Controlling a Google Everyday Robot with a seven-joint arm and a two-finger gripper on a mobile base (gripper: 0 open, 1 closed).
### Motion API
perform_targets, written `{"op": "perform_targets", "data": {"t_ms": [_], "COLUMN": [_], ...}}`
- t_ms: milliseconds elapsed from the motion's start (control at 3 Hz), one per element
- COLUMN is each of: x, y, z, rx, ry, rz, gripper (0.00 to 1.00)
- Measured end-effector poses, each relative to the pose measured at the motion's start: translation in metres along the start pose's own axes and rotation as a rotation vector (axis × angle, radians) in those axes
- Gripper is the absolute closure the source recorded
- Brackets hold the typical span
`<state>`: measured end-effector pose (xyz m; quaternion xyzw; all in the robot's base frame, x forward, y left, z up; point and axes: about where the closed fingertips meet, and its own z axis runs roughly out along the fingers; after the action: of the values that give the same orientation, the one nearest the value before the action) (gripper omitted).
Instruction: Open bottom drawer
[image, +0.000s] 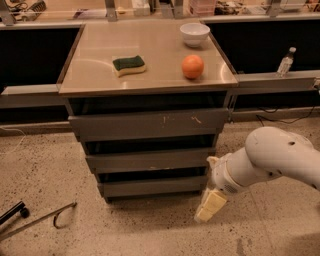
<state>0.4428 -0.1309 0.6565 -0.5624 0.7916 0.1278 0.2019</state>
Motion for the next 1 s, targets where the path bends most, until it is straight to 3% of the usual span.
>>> {"op": "perform_targets", "data": {"t_ms": [333, 667, 1000], "x": [0.007, 0.006, -0.005], "y": [-0.002, -0.013, -0.029], "z": [0.016, 0.059, 0.106], "rx": [-0.007, -0.025, -0.044], "ry": [-0.019, -0.121, -0.276], "rz": [0.004, -0.022, -0.081], "gripper": [0.0, 0.0, 0.0]}}
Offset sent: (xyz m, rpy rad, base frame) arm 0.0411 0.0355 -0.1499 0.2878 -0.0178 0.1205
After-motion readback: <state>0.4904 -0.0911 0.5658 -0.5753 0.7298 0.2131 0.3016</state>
